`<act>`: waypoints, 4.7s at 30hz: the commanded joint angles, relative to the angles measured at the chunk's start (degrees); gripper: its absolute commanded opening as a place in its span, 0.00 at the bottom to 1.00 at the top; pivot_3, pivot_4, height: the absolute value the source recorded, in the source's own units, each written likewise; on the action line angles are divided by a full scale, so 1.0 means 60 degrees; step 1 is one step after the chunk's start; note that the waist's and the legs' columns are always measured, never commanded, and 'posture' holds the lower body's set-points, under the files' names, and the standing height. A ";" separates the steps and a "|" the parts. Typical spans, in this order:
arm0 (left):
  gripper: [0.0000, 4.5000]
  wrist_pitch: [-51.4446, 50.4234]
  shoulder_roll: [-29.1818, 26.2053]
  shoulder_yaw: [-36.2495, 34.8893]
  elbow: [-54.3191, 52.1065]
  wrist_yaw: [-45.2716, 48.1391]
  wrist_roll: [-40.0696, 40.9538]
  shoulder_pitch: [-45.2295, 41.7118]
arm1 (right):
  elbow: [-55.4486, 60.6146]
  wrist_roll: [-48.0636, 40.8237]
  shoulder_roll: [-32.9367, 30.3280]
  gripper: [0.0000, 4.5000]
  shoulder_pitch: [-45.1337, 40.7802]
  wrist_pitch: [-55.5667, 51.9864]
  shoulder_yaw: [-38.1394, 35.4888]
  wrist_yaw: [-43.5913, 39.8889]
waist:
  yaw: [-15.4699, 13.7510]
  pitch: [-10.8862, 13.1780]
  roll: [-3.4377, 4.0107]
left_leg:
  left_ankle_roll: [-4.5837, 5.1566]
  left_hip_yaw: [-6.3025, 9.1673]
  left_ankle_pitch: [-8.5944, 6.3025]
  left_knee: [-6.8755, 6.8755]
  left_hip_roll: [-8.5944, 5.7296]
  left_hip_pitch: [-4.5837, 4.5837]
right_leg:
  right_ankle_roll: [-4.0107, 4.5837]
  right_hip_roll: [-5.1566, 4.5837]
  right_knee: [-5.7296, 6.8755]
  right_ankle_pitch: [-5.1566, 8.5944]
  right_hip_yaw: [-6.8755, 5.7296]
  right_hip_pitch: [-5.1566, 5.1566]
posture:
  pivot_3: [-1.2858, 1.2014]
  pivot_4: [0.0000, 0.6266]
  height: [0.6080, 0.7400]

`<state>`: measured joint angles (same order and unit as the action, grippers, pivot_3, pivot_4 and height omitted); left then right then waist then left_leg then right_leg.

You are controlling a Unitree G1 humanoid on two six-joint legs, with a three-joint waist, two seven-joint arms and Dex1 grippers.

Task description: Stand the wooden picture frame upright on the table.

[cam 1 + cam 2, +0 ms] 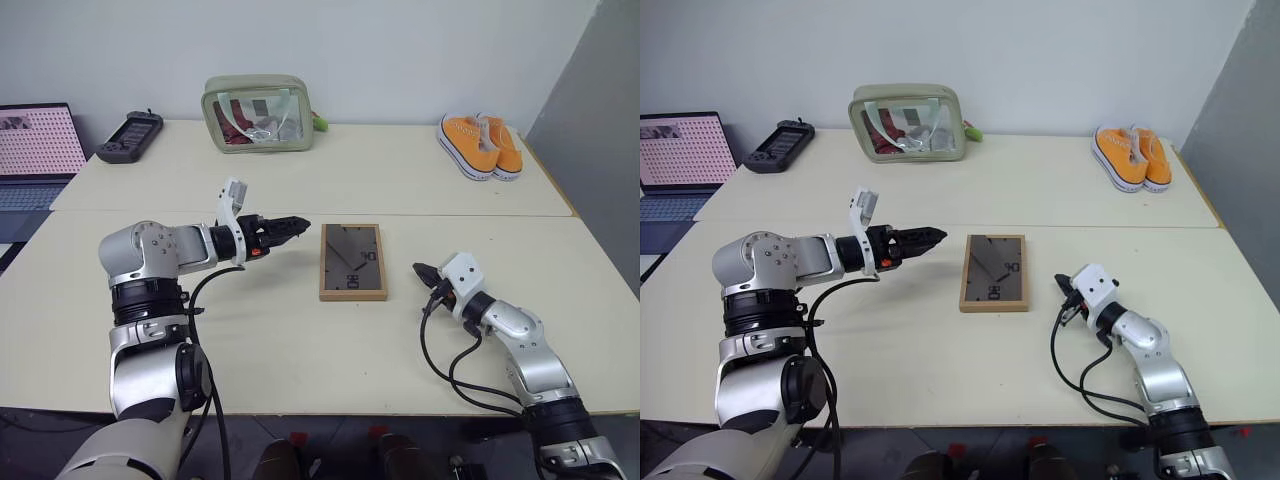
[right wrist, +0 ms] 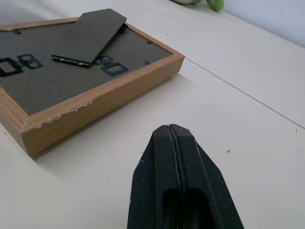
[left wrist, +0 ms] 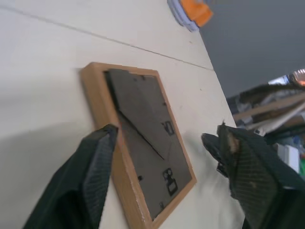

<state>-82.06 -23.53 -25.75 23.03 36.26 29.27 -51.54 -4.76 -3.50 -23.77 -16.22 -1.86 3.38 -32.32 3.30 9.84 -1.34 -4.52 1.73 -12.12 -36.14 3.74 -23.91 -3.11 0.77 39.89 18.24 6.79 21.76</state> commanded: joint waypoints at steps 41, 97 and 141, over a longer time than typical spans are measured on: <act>0.96 0.0718 0.0834 0.2139 0.4158 -0.0441 -0.0402 -0.0967 | 0.0384 0.1148 0.1155 0.00 0.0068 0.0858 0.0998 0.0799 | -0.0257 -0.0028 0.0008 | -0.0029 0.0038 0.0016 0.0000 -0.0025 0.0020 | -0.0011 -0.0010 -0.0035 0.0006 -0.0017 -0.0069 | 0.52 0.24 1.00; 0.50 0.0869 0.0884 0.1546 0.4465 -0.0355 -0.0030 -0.1422 | -0.0484 0.1509 0.1106 0.00 -0.0437 0.1010 0.1361 0.1066 | -0.0208 -0.0032 0.0009 | -0.0033 0.0081 0.0018 0.0012 -0.0025 -0.0010 | -0.0011 -0.0006 -0.0065 0.0006 -0.0047 -0.0060 | 0.52 0.24 1.00; 0.29 0.8570 -0.0866 0.3849 -0.3710 0.1589 -0.1597 0.1328 | 0.2964 -0.2119 -0.0457 0.00 -0.1136 -0.2248 -0.1465 -0.0054 | -0.0239 0.0007 -0.0002 | -0.0046 0.0077 0.0027 0.0021 -0.0015 -0.0029 | -0.0009 0.0003 -0.0099 0.0005 -0.0033 -0.0053 | 0.52 0.24 1.00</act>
<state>-33.85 -27.68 -1.88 4.81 45.67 19.95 -43.11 7.22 -12.43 -26.11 -21.02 -12.17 -2.96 -32.60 1.86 9.89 -1.35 -4.80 2.19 -11.96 -36.01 3.66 -24.15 -3.17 0.79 39.26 18.27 6.59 21.49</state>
